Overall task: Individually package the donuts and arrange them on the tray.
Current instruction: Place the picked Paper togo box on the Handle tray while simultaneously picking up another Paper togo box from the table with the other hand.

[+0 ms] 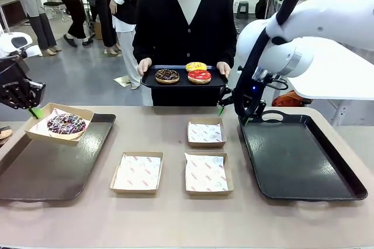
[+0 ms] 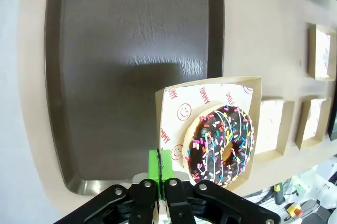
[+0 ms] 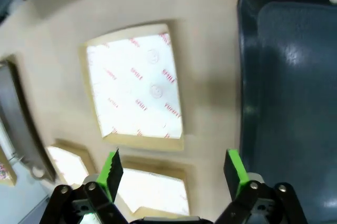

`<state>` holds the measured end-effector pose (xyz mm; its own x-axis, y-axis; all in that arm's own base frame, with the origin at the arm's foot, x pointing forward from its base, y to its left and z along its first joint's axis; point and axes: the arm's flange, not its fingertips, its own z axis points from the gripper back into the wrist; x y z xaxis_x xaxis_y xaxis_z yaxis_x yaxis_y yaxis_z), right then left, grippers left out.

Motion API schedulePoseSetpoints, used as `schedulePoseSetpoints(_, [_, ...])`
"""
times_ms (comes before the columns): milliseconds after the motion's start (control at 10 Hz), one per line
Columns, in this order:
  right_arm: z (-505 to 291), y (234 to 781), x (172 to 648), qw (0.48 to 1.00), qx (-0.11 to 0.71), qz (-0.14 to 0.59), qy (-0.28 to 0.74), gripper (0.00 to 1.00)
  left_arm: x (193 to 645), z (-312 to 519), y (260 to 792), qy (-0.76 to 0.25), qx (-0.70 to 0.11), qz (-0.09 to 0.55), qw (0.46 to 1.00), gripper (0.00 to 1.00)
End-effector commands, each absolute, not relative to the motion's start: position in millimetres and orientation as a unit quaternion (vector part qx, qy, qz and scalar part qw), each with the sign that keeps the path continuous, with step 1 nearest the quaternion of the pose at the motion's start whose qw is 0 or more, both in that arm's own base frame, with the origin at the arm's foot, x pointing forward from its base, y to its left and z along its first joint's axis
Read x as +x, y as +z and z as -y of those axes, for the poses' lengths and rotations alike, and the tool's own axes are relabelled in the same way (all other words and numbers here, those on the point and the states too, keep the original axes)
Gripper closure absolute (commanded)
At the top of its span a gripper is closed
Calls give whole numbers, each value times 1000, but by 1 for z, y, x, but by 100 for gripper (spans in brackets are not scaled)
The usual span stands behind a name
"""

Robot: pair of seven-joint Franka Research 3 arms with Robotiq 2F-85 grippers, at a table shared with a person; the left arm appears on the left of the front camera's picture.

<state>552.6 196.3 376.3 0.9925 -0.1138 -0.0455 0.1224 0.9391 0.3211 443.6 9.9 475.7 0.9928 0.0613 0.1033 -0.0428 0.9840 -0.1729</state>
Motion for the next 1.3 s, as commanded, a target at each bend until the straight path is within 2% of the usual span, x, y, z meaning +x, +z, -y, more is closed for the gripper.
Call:
schedulePoseSetpoints(0, [-215, 356, 577, 989, 119, -7, -85, 0, 474, -18, 472, 15, -59, 60, 996, 99])
schedulePoseSetpoints(400, [-240, 317, 592, 994, 67, -10, -81, 0, 519, -30, 442, 2, -55, 66, 996, 99])
schedulePoseSetpoints(1200, [-252, 322, 586, 1000, 22, 11, -5, 0, 535, -33, 422, 9, -72, 56, 996, 99])
